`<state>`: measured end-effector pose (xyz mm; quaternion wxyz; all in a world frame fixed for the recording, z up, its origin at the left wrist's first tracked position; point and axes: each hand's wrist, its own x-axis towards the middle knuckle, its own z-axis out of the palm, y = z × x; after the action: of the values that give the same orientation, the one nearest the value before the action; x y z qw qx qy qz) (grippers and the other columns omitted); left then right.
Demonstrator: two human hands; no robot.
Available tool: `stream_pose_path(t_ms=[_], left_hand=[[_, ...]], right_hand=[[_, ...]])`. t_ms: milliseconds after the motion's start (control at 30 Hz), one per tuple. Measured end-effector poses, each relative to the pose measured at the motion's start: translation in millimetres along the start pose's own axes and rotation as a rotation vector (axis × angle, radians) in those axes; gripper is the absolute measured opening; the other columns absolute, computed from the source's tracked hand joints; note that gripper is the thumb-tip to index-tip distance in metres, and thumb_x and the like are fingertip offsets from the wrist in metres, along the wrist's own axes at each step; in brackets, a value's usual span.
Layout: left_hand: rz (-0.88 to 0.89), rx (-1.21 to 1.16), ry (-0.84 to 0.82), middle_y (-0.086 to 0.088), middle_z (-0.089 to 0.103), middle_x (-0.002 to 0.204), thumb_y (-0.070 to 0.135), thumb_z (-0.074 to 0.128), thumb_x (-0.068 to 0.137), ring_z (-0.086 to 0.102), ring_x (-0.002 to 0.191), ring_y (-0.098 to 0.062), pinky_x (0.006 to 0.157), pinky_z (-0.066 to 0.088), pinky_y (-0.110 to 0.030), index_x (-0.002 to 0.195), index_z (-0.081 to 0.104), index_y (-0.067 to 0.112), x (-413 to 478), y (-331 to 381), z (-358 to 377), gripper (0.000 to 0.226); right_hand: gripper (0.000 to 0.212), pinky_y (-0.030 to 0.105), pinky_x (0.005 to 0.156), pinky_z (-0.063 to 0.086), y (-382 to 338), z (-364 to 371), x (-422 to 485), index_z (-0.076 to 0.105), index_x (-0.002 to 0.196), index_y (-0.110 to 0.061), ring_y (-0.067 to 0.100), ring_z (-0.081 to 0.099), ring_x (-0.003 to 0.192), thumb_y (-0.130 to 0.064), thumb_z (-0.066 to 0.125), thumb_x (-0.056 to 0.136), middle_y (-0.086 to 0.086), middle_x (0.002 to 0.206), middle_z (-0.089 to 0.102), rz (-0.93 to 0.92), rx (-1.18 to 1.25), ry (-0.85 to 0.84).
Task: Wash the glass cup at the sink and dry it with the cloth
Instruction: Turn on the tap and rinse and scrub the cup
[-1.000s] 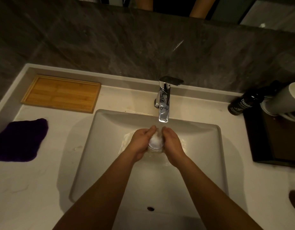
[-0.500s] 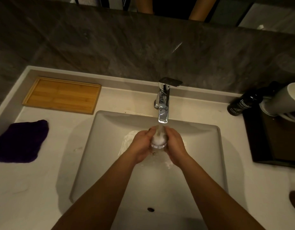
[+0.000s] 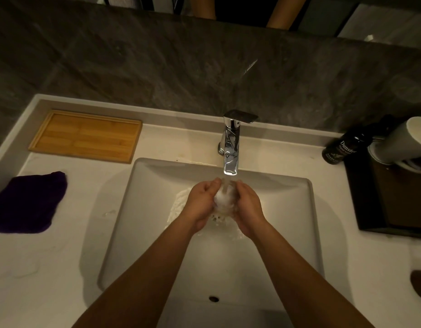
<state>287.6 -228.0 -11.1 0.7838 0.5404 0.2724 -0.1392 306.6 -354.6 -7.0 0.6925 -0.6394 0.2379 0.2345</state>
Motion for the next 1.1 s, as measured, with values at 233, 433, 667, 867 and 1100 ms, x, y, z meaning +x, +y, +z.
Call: stream_pose_path(t_ms=[233, 433, 667, 867, 1100], left_hand=[[-0.087, 0.153, -0.076, -0.015, 0.077, 0.086, 0.034, 0.058, 0.101, 0.073, 0.073, -0.024, 0.073, 0.055, -0.035, 0.090, 0.076, 0.004, 2, 7, -7, 0.036], [-0.061, -0.042, -0.032, -0.024, 0.075, 0.112, 0.032, 0.055, 0.103, 0.073, 0.100, -0.035, 0.087, 0.058, -0.044, 0.115, 0.072, 0.000, -3, -6, -2, 0.038], [-0.023, 0.022, -0.062, -0.024, 0.077, 0.101, 0.034, 0.057, 0.102, 0.072, 0.096, -0.042, 0.085, 0.056, -0.049, 0.102, 0.074, -0.001, -2, -3, -5, 0.039], [-0.146, 0.060, -0.097, -0.023, 0.075, 0.114, 0.039, 0.060, 0.100, 0.072, 0.106, -0.038, 0.095, 0.054, -0.053, 0.116, 0.071, -0.001, 0, -5, -9, 0.044], [0.001, -0.135, -0.030, -0.027, 0.070, 0.122, 0.025, 0.051, 0.105, 0.066, 0.116, -0.043, 0.098, 0.053, -0.052, 0.124, 0.067, 0.000, -1, -11, -9, 0.035]], right_hand=[[0.030, 0.048, 0.107, 0.050, -7, 0, -3, 0.070, 0.117, -0.005, 0.027, 0.067, 0.115, -0.025, 0.048, 0.109, 0.018, 0.129, 0.070, -0.033, -0.120, -0.062], [0.036, 0.047, 0.099, 0.058, -2, 3, -6, 0.074, 0.107, -0.013, 0.027, 0.073, 0.109, -0.039, 0.049, 0.104, 0.012, 0.115, 0.078, -0.045, -0.083, -0.017], [0.031, 0.041, 0.097, 0.053, -5, 2, -10, 0.074, 0.110, -0.008, 0.027, 0.070, 0.109, -0.028, 0.049, 0.107, 0.015, 0.119, 0.076, -0.058, -0.077, -0.006], [0.030, 0.039, 0.092, 0.054, -7, -2, -15, 0.072, 0.106, -0.007, 0.024, 0.069, 0.101, -0.021, 0.046, 0.109, 0.012, 0.112, 0.076, -0.103, -0.244, -0.063], [0.034, 0.039, 0.101, 0.056, 0, -22, -31, 0.066, 0.137, -0.016, 0.019, 0.070, 0.116, -0.026, 0.049, 0.110, 0.004, 0.129, 0.073, -0.186, -0.315, -0.117]])
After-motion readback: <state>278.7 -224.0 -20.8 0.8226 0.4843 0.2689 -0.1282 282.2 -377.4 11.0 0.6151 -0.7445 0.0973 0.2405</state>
